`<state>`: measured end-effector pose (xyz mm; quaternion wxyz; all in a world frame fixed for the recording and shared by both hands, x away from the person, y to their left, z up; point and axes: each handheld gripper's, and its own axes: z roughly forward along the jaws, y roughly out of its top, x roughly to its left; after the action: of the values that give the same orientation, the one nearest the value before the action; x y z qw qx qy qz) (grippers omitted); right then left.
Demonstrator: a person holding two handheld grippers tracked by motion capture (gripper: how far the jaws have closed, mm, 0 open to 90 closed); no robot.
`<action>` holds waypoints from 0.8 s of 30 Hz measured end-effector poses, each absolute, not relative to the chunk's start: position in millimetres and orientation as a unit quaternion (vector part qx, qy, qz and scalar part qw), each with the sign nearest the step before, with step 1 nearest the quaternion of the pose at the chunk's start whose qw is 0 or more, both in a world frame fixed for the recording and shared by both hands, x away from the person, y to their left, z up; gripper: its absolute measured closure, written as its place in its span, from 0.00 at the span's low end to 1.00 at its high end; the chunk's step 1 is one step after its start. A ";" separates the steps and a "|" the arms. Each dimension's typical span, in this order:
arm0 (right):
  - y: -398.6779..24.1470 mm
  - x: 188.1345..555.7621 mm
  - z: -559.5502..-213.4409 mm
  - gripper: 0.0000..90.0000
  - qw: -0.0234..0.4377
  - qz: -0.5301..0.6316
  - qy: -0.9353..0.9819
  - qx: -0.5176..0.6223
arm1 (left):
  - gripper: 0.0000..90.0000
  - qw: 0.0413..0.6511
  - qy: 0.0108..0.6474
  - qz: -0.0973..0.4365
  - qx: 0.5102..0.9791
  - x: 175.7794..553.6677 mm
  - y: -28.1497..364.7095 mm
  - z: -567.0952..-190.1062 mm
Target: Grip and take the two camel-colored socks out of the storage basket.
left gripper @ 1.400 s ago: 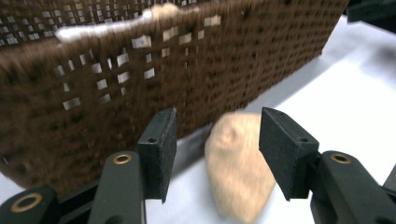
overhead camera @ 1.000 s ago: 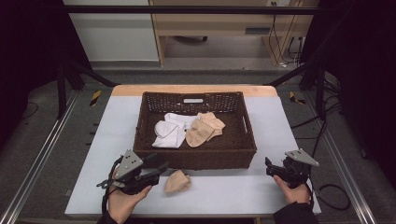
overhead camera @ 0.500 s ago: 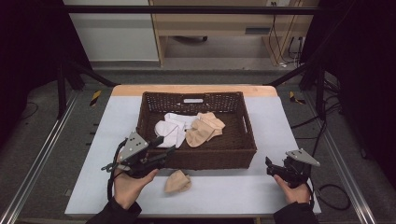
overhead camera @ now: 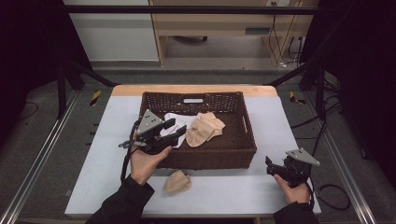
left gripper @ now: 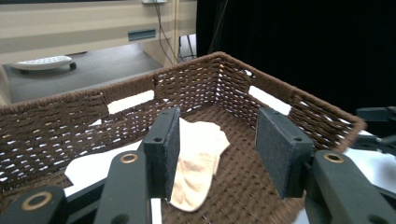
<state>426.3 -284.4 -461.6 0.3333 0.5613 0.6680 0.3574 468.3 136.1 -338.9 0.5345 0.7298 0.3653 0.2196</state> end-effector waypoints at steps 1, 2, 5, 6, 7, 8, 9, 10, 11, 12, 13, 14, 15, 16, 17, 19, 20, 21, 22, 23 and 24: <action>-284.4 426.3 -461.5 0.05 0.333 0.357 0.668 0.561 | 0.55 0.533 0.368 0.220 0.729 472.8 134.5 -338.7; -284.4 426.4 -461.6 0.05 0.333 0.358 0.668 0.562 | 0.55 0.531 0.371 0.221 0.729 477.4 132.9 -338.5; -284.6 426.6 -461.6 0.05 0.333 0.358 0.667 0.562 | 0.55 0.529 0.379 0.224 0.725 490.8 127.0 -338.8; -284.6 426.6 -461.6 0.05 0.333 0.358 0.667 0.563 | 0.55 0.528 0.381 0.224 0.725 495.1 124.7 -339.5; -284.7 426.6 -461.6 0.05 0.332 0.357 0.667 0.564 | 0.55 0.526 0.383 0.225 0.725 499.3 122.2 -340.3; -284.8 426.7 -461.5 0.05 0.332 0.358 0.667 0.564 | 0.56 0.524 0.384 0.226 0.726 503.4 119.6 -341.3; -285.0 426.7 -461.5 0.05 0.332 0.358 0.667 0.563 | 0.56 0.521 0.384 0.227 0.728 507.2 117.1 -342.1; -285.0 426.7 -461.5 0.05 0.333 0.358 0.667 0.562 | 0.57 0.521 0.384 0.227 0.728 511.7 114.2 -343.4; -285.0 426.8 -461.5 0.05 0.333 0.358 0.667 0.562 | 0.58 0.521 0.384 0.227 0.727 514.3 112.5 -344.1; -284.9 426.8 -461.5 0.05 0.333 0.358 0.667 0.562 | 0.58 0.522 0.384 0.229 0.726 517.5 110.5 -345.2; -285.0 426.9 -461.7 0.05 0.333 0.357 0.668 0.562 | 0.59 0.523 0.384 0.232 0.725 520.6 108.6 -346.6; -285.1 427.1 -461.7 0.05 0.333 0.357 0.668 0.561 | 0.59 0.522 0.385 0.233 0.725 523.7 106.7 -348.2; -285.0 427.1 -461.7 0.05 0.333 0.357 0.668 0.561 | 0.60 0.520 0.386 0.234 0.725 526.7 105.1 -349.8; -285.2 427.3 -461.8 0.05 0.334 0.357 0.668 0.561 | 0.60 0.518 0.388 0.235 0.726 529.8 103.8 -351.4; -285.2 427.4 -461.8 0.05 0.333 0.357 0.668 0.561 | 0.60 0.516 0.392 0.233 0.725 533.2 102.4 -352.9; -285.1 427.9 -462.2 0.05 0.331 0.359 0.666 0.563 | 0.61 0.509 0.395 0.236 0.728 540.9 99.6 -354.6; -284.9 428.3 -462.5 0.05 0.328 0.358 0.667 0.564 | 0.61 0.505 0.398 0.237 0.728 544.5 98.6 -355.4; -284.9 428.7 -462.9 0.06 0.328 0.357 0.669 0.564 | 0.61 0.503 0.401 0.236 0.728 548.1 97.5 -356.6; -284.6 428.6 -463.1 0.06 0.328 0.356 0.669 0.564 | 0.61 0.500 0.404 0.237 0.729 551.5 96.4 -357.9; -284.8 428.4 -463.0 0.06 0.329 0.357 0.669 0.563 | 0.60 0.496 0.406 0.239 0.730 554.7 95.7 -359.4; -284.7 427.9 -462.8 0.06 0.329 0.358 0.669 0.563 | 0.60 0.493 0.410 0.238 0.730 558.2 94.9 -361.3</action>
<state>427.9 -284.7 -462.8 0.3287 0.5631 0.6687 0.3575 558.2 94.9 -361.3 0.4931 0.7299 0.4095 0.2377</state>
